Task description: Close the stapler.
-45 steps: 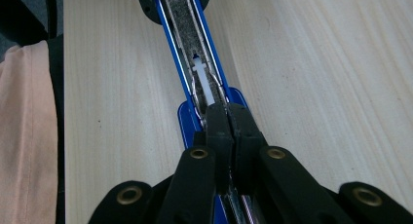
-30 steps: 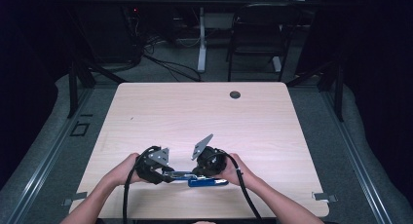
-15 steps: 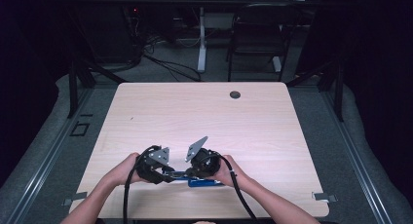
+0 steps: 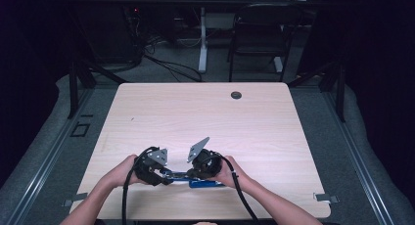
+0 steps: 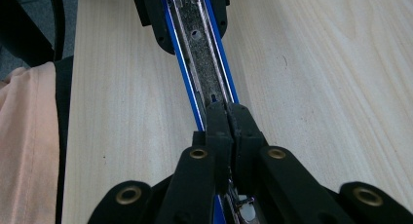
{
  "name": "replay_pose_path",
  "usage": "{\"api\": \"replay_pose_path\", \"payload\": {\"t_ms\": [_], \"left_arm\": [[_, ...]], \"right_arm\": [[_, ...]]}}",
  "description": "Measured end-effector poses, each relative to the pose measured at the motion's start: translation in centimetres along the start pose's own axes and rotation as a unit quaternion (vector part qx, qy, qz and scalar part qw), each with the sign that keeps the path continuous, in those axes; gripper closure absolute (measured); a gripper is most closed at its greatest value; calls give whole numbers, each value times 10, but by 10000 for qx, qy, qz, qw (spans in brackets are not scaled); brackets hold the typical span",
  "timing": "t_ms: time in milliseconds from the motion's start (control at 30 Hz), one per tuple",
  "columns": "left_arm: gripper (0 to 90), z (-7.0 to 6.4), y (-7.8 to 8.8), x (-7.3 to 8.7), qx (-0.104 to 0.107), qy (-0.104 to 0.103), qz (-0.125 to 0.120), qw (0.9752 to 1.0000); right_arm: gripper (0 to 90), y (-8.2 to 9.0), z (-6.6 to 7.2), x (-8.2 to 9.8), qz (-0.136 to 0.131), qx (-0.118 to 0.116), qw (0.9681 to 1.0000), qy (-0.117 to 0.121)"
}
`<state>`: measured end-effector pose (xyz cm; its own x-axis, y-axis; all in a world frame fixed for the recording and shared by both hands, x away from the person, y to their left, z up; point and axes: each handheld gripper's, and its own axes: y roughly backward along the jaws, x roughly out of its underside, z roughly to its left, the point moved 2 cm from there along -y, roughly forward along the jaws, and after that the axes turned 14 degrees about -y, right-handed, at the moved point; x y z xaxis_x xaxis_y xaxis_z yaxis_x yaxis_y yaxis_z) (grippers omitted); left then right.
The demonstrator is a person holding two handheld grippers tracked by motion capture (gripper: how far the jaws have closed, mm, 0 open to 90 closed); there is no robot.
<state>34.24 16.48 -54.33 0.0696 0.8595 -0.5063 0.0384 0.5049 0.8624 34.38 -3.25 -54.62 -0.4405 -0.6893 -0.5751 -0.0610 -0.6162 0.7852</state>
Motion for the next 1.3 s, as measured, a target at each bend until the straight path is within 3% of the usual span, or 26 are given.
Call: {"api": "replay_pose_path", "payload": {"t_ms": [300, 367, 467, 533, 567, 633, 700, 1300], "left_arm": [[649, 0, 6, -5, -193, -54, -277, 9994], [648, 0, 7, -6, -136, -63, -284, 9995], [648, -1, 10, -9, -289, -78, -311, 9991], [647, -1, 9, -9, -268, -77, -408, 9988], [647, -1, 10, -10, -309, -102, -342, 9989], [648, -1, 10, -11, -299, -115, -492, 9983], [648, -1, 11, -12, -334, -132, -416, 9985], [649, 0, 14, -29, -384, -265, -820, 9955]], "right_arm": [[882, 4, 3, -1, -20, 52, 9999, 83], [882, 4, 3, -2, -22, 31, 10000, 85], [883, 4, 4, -2, -44, -4, 10000, 82], [884, 5, 4, -2, -36, 2, 10000, 85], [883, 5, 4, -2, -34, -24, 10000, 82], [884, 5, 5, -2, -33, -42, 10000, 71], [883, 5, 4, -2, -37, -51, 10000, 71], [883, 16, 0, 2, -79, -34, 10000, -34]]}}
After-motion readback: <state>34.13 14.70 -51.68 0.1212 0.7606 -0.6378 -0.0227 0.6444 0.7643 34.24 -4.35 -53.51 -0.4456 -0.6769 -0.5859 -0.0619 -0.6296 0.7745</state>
